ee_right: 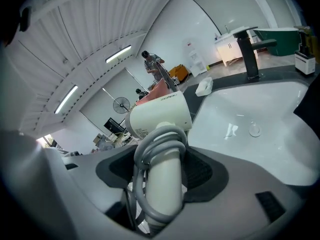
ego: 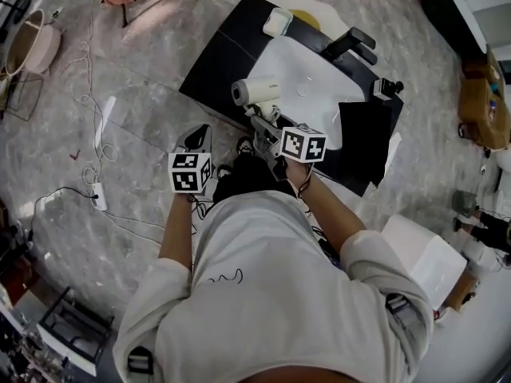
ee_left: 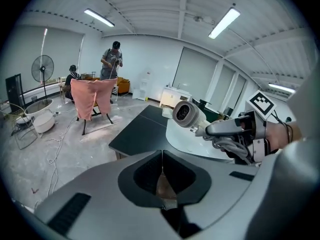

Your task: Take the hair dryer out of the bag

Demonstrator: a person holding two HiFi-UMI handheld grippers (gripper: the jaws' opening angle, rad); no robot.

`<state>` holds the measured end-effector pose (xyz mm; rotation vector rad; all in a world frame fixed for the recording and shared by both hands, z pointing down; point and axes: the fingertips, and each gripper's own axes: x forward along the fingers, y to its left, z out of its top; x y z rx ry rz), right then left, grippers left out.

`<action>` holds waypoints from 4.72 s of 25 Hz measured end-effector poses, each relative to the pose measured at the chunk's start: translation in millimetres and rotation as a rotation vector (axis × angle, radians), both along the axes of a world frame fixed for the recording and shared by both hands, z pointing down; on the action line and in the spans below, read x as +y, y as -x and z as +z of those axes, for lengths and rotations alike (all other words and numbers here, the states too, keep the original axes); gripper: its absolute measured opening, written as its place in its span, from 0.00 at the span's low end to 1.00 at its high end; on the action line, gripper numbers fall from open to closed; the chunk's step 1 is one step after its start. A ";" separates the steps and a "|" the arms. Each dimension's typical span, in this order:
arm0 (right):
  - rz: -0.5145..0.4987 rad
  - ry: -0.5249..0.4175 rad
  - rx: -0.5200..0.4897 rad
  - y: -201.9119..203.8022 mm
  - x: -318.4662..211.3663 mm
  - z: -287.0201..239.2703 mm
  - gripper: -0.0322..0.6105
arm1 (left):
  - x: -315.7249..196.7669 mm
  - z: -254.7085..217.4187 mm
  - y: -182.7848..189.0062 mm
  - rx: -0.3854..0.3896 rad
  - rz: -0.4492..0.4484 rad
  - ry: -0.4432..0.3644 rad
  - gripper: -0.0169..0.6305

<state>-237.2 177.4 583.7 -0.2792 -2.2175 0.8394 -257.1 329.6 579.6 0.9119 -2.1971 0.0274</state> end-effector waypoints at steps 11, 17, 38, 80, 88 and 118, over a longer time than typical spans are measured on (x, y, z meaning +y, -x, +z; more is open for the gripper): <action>0.030 0.063 0.044 90.7 -23.5 11.1 0.48 | -17.2 3.0 70.8 0.020 -0.052 0.037 0.06; 0.073 0.070 0.072 120.1 -25.1 19.3 0.48 | -23.3 9.2 106.9 0.035 -0.017 0.043 0.06; 0.490 0.008 0.196 221.1 -16.1 63.2 0.48 | -32.2 48.1 268.6 0.078 0.426 0.048 0.06; 0.500 -0.254 0.263 234.8 4.6 105.6 0.58 | -39.7 51.6 267.7 0.124 0.673 0.019 0.06; 0.428 -0.307 0.175 208.3 6.9 87.2 0.59 | -66.6 34.0 243.1 0.106 0.690 -0.024 0.06; 0.508 -0.561 -0.052 -20.0 -146.2 -31.8 0.05 | -237.7 -18.0 26.0 0.058 0.789 -0.067 0.06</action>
